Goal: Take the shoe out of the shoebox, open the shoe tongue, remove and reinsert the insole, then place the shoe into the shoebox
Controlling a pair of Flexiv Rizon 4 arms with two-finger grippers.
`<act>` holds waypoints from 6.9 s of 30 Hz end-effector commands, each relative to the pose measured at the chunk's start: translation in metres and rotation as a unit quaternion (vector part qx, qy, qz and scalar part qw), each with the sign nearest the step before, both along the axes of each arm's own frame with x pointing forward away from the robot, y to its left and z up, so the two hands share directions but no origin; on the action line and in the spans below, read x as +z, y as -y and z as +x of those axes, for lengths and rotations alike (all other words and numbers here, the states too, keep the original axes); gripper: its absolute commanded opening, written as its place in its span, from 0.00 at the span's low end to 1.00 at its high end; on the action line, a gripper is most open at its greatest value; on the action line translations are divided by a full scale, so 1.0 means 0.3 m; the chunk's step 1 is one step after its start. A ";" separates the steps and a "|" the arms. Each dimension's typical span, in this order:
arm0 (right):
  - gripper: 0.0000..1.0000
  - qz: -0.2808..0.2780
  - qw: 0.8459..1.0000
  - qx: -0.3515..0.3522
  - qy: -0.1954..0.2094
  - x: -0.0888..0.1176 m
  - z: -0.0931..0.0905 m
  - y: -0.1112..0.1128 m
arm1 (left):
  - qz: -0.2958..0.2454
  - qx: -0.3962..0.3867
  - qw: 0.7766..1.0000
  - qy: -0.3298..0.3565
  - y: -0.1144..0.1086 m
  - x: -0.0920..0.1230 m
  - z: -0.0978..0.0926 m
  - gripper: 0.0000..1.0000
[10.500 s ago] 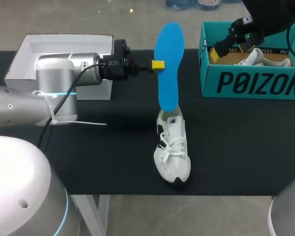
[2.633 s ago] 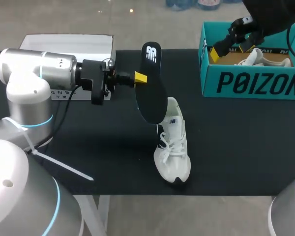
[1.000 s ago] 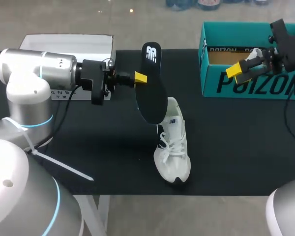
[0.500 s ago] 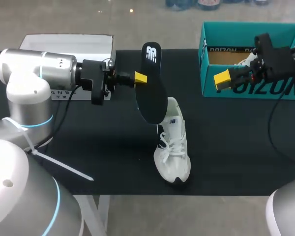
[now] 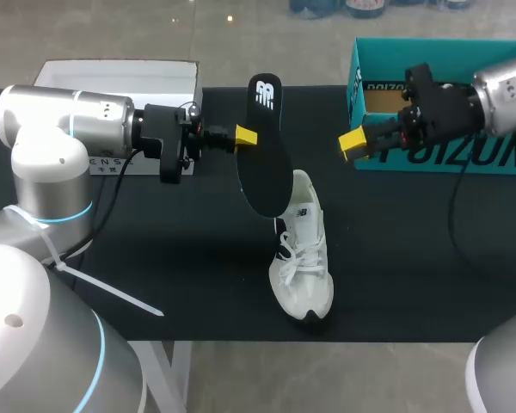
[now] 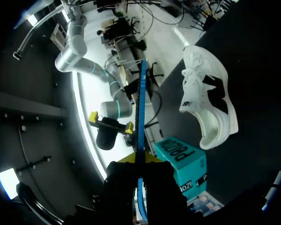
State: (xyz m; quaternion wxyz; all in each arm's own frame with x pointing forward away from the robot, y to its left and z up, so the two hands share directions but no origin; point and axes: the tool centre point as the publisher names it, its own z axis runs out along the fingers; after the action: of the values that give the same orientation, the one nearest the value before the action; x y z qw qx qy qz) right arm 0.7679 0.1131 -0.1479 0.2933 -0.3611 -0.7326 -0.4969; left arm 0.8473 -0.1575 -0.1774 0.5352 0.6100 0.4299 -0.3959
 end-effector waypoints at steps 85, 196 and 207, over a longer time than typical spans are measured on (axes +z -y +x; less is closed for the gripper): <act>0.00 0.007 1.000 0.028 0.002 -0.112 0.140 -0.357 | 0.000 0.001 1.000 0.001 0.003 0.000 0.000 0.00; 0.00 -0.011 1.000 0.021 -0.007 -0.109 0.142 -0.357 | 0.096 0.081 0.970 -0.209 -0.365 0.036 -0.135 1.00; 0.00 -0.011 1.000 0.021 -0.007 -0.109 0.142 -0.357 | 0.159 0.165 0.904 -0.362 -0.396 0.005 -0.124 1.00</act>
State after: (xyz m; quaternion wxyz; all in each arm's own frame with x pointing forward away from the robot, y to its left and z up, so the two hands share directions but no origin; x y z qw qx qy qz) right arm 0.8107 0.2187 -0.1806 0.3059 -0.3509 -0.7431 -0.4807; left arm 0.8127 -0.0344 -0.1805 0.3438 0.4430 0.7010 -0.4406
